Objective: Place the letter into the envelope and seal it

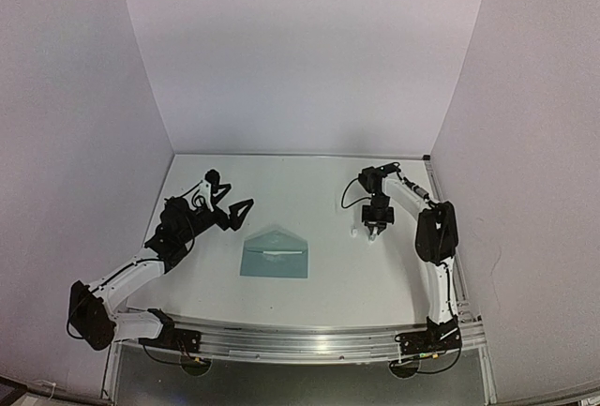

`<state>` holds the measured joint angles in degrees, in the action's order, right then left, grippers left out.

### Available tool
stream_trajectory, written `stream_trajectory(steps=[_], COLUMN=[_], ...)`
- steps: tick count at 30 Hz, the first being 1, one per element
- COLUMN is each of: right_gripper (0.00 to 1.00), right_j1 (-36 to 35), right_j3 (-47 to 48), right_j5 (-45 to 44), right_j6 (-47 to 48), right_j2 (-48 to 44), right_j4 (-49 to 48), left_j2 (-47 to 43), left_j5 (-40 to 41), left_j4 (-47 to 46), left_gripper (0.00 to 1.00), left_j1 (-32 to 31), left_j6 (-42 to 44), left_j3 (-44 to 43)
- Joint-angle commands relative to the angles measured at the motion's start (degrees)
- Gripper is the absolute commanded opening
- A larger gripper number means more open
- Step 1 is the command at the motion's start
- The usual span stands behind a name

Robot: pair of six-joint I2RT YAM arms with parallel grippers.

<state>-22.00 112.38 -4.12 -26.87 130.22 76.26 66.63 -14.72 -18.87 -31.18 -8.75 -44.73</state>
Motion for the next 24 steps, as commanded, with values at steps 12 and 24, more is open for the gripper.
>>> stream_trajectory(steps=[12,24], right_gripper=[0.26,0.40], right_j1=[-0.25,-0.53], right_j3=[1.27,3.23], right_j5=[1.00,1.24], right_j6=[0.54,1.24], right_j2=[1.10,1.41], right_j4=[4.16,4.14], left_j2=[0.96,1.22], left_j5=[1.13,0.37], left_j4=[-0.22,-0.23], left_gripper=[0.99,0.99], left_j1=[0.15,0.16], left_j6=[1.75,2.12], left_j3=[0.14,0.35])
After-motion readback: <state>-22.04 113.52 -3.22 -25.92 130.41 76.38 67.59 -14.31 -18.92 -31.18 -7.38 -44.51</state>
